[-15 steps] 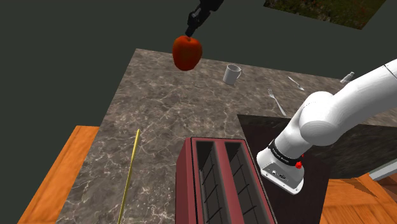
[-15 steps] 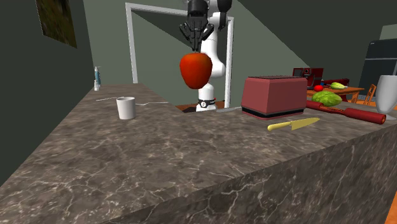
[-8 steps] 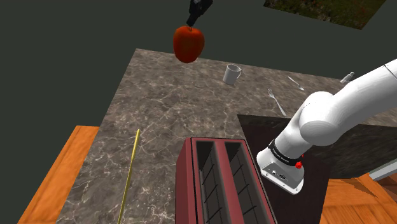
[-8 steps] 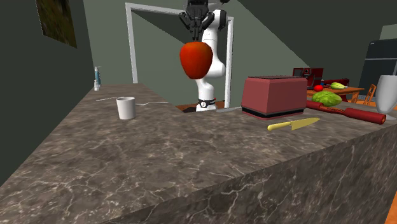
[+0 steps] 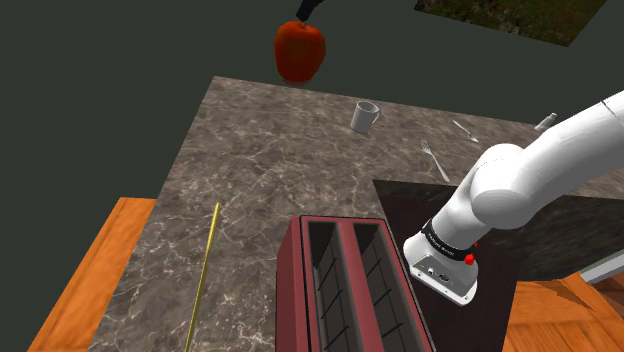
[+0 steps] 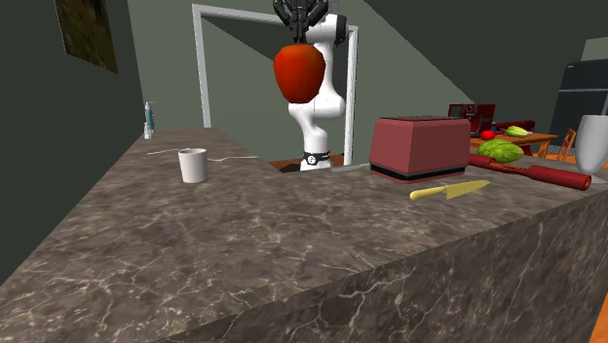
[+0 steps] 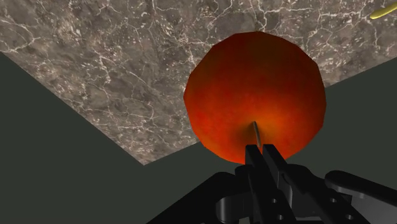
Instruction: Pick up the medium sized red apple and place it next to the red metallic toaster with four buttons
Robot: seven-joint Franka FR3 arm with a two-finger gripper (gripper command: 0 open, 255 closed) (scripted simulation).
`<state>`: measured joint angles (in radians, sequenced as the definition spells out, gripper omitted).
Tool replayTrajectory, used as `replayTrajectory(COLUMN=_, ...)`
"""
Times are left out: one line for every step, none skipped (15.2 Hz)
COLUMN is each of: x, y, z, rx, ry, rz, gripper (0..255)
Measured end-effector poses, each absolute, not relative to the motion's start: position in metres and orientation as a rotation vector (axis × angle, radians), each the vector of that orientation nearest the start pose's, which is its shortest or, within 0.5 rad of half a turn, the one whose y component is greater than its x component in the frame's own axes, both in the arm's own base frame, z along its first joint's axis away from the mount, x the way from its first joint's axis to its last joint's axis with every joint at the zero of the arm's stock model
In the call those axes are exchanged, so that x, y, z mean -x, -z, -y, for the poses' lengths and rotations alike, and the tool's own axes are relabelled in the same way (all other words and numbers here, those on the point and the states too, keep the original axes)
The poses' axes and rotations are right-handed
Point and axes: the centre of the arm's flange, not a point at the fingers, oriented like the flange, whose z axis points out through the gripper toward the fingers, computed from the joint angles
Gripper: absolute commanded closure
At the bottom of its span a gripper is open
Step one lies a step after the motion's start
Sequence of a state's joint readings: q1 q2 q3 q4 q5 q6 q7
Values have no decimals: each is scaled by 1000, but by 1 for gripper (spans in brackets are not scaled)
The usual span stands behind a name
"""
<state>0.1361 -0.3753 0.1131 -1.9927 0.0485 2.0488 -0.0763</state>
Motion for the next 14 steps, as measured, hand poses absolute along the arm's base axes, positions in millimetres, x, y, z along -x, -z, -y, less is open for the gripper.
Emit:
replayTrajectory(x=-456, y=-666, z=-131, rx=2992, ry=657, rz=473, gripper=255)
replayTrajectory(x=-456, y=-669, z=-131, rx=2992, ry=658, rz=474, gripper=255)
replayTrajectory(x=-452, y=-671, z=-135, rx=2992, ry=657, rz=474, gripper=255)
replayTrajectory(x=-446, y=-674, z=-144, rx=2992, ry=657, rz=474, gripper=255)
replayTrajectory(x=-439, y=-673, z=-152, rx=2992, ry=657, rz=475, gripper=255)
replayTrajectory(x=-433, y=-672, z=-161, rx=2992, ry=657, rz=475, gripper=255)
replayTrajectory(x=-424, y=-673, z=-172, rx=2992, ry=657, rz=475, gripper=255)
replayTrajectory(x=-417, y=-675, z=-182, rx=2992, ry=657, rz=476, gripper=255)
replayTrajectory(x=-407, y=-673, z=-193, rx=2992, ry=657, rz=476, gripper=255)
replayTrajectory(x=-397, y=-674, z=-203, rx=2992, ry=657, rz=476, gripper=255)
replayTrajectory(x=-390, y=-671, z=-214, rx=2992, ry=658, rz=476, gripper=255)
replayTrajectory(x=-383, y=-672, z=-226, rx=2992, ry=657, rz=476, gripper=255)
replayTrajectory(x=-374, y=-671, z=-237, rx=2992, ry=657, rz=476, gripper=255)
replayTrajectory(x=-367, y=-672, z=-247, rx=2992, ry=657, rz=476, gripper=255)
